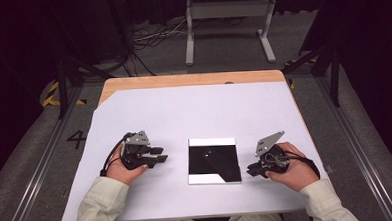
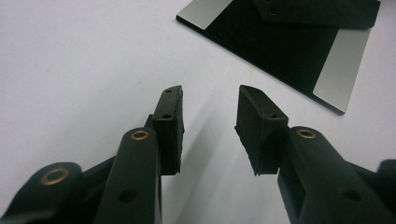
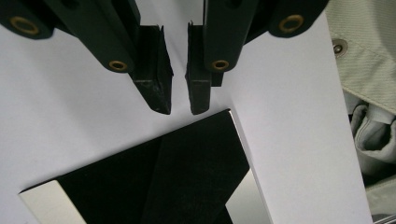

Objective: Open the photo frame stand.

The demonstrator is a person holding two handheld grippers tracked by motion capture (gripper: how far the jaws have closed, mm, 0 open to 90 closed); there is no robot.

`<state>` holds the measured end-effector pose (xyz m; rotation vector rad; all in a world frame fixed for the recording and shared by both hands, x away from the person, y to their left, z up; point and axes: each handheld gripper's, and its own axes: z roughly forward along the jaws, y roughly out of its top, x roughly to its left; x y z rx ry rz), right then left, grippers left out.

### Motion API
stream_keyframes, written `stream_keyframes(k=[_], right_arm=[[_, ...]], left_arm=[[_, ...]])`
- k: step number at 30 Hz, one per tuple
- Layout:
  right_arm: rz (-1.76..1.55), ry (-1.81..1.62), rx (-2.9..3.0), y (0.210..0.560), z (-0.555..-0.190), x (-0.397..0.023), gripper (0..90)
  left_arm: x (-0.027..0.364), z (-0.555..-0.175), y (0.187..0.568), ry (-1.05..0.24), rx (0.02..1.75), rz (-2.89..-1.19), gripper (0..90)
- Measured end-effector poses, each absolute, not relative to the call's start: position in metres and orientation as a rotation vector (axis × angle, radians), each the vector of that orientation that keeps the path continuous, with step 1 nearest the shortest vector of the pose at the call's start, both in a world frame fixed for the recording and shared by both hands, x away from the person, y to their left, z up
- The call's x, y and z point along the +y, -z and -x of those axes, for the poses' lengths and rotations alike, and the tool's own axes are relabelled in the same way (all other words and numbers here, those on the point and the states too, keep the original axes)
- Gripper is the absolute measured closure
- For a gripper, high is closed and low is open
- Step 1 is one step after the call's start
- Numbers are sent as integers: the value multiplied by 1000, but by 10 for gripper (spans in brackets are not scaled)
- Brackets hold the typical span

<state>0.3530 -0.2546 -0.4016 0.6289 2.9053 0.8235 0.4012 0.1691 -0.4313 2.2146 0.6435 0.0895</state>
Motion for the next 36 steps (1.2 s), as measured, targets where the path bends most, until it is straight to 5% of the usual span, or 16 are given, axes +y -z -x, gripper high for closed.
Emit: stream_keyframes(k=[36], right_arm=[[-537,-648,3040,416,-347,-226,812]], left_arm=[[167,-403,435,-61,645,-2223,596]])
